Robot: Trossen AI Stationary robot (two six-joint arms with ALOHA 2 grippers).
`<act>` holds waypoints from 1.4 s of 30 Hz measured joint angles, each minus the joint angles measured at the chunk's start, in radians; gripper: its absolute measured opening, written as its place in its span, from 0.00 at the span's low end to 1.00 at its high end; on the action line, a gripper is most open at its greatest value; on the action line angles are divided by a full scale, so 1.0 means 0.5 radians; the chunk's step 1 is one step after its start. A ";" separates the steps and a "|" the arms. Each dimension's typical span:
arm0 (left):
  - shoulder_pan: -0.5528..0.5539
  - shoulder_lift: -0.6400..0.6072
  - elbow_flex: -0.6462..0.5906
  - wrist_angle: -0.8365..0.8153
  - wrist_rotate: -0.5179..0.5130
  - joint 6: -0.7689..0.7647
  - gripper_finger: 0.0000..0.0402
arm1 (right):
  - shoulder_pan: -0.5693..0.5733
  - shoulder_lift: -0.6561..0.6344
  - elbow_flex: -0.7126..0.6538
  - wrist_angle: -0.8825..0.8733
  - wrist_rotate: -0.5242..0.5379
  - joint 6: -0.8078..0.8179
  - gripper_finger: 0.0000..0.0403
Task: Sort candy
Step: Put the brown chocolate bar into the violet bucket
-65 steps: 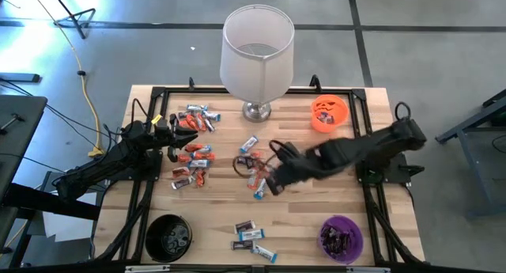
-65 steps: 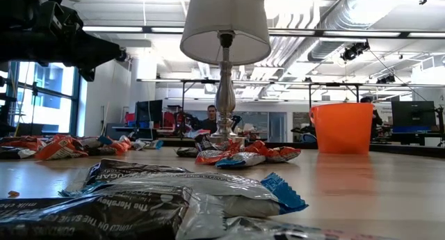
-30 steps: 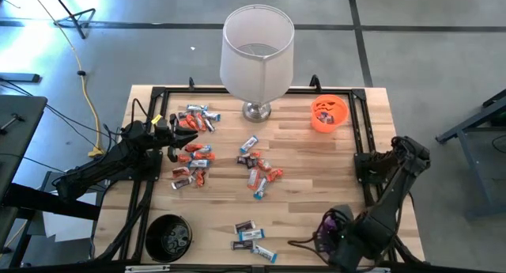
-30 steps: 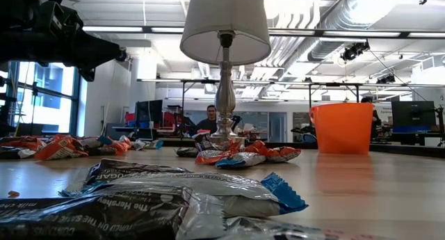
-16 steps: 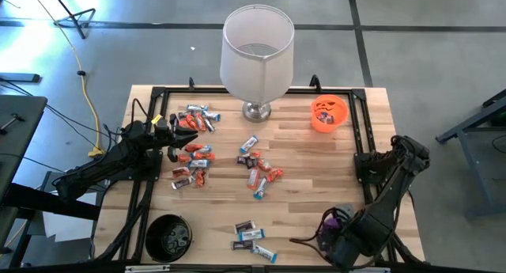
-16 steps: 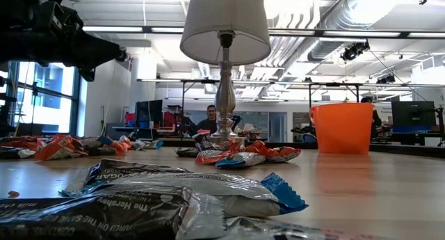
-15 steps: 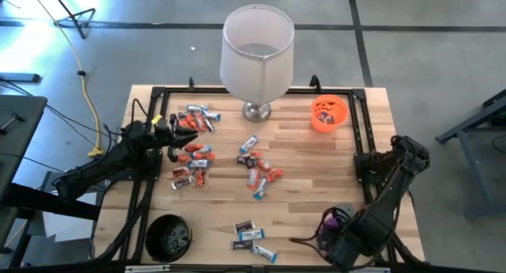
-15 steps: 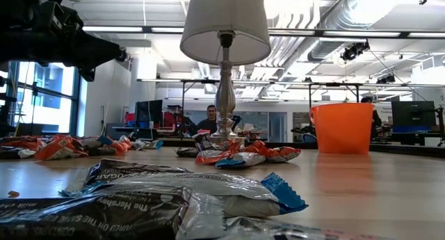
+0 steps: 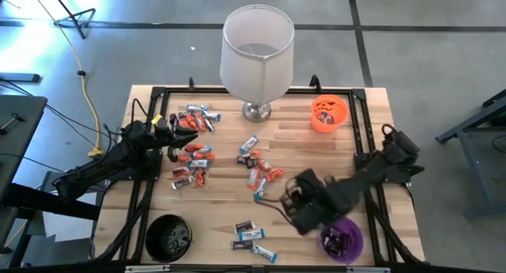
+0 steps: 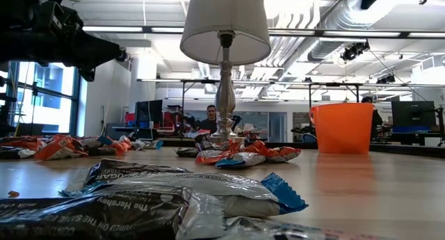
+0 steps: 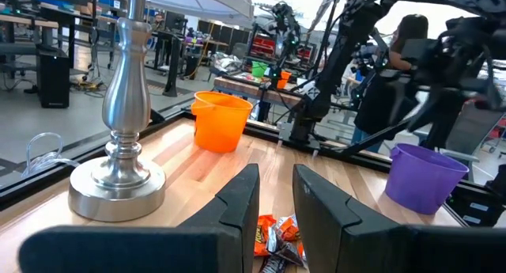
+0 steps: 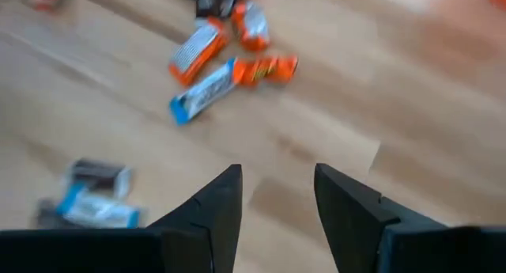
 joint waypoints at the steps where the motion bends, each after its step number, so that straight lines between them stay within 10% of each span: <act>1: 0.000 0.000 0.000 0.000 0.000 0.000 0.16 | -0.061 0.020 0.000 0.003 0.001 -0.088 0.38; 16: 0.000 0.000 0.000 0.000 -0.001 0.000 0.16 | -0.657 0.417 -0.002 1.274 -0.071 -1.473 0.38; 42: 0.001 0.000 0.000 0.000 0.000 0.000 0.16 | -0.995 0.906 -0.002 1.453 -0.154 -1.327 0.38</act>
